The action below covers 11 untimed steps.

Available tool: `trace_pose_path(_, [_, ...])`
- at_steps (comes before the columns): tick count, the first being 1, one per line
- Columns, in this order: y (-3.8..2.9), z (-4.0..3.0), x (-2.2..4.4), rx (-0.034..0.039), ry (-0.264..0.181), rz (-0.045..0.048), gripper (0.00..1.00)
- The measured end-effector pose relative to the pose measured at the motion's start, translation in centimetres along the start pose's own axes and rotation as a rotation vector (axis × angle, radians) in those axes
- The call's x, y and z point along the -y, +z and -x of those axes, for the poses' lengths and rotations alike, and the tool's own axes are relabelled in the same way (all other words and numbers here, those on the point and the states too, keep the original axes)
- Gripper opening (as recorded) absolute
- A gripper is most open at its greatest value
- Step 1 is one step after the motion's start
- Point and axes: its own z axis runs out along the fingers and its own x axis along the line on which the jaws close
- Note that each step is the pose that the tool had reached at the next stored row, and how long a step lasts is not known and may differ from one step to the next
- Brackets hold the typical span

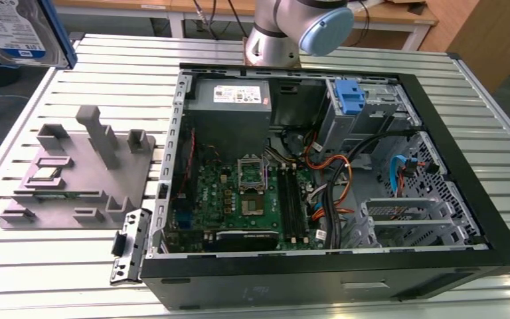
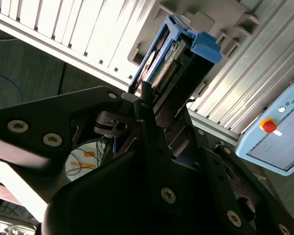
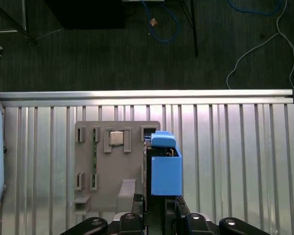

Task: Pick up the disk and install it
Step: 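Pick up the disk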

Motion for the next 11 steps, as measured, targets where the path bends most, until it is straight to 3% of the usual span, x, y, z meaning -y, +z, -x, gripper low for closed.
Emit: trace_pose_path(11, [-0.01,0.07,0.31,-0.0001,0.000,0.0001,0.35])
